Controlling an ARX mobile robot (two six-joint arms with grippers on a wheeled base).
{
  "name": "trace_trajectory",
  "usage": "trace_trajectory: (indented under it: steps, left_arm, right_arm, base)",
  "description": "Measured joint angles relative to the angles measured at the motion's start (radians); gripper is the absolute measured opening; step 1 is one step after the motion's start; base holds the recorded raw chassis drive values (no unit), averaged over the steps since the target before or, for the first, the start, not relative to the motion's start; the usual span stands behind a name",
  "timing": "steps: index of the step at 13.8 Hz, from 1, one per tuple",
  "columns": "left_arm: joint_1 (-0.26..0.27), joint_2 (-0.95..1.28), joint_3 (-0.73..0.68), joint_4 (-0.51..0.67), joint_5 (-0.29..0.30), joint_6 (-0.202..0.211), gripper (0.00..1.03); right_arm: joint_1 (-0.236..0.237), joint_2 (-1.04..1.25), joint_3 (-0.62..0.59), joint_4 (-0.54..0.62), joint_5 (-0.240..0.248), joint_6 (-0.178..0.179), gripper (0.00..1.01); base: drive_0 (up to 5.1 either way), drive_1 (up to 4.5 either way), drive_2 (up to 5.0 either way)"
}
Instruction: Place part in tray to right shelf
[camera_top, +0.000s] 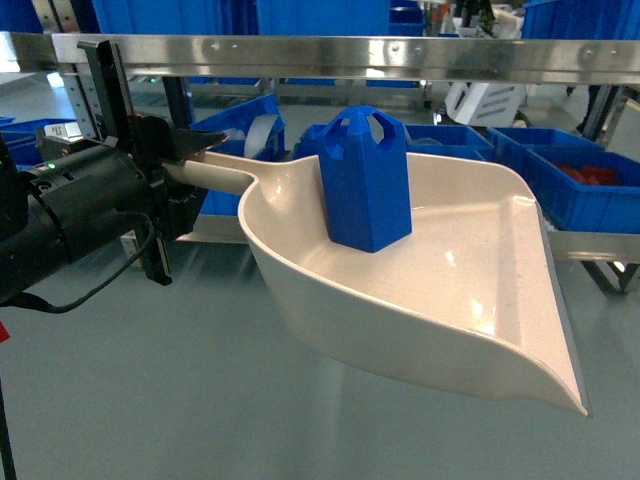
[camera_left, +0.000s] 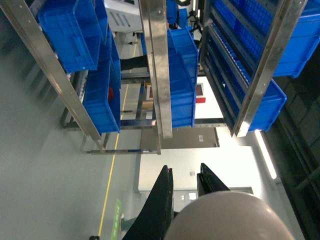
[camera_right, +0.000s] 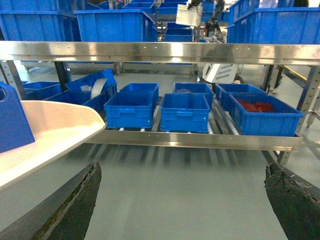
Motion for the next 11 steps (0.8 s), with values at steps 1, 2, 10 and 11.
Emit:
trace_trajectory:
  steps: [1,2,10,11]
  left_arm:
    - [0.000,0.000,0.000,0.000,0.000,0.000,0.13]
    - [0.000,0.000,0.000,0.000,-0.001,0.000,0.13]
    - [0.000,0.000,0.000,0.000,0.001,0.000,0.13]
    - [-0.003,0.000,0.000,0.000,0.000,0.000,0.13]
  right_arm:
    - [0.000,0.000,0.000,0.000,0.000,0.000,0.98]
    - [0.000,0.000,0.000,0.000,0.000,0.000,0.98]
    - [0.000,0.000,0.000,0.000,0.000,0.000,0.98]
    - [-0.001,0.000,0.000,0.000,0.003,0.000,0.98]
  base:
    - [-1.7,-1.68,-1.7]
    - [-1.6,-1.59,-1.6]
    - [-1.5,-1.51,-1.5]
    - [0.0,0.00,0.0]
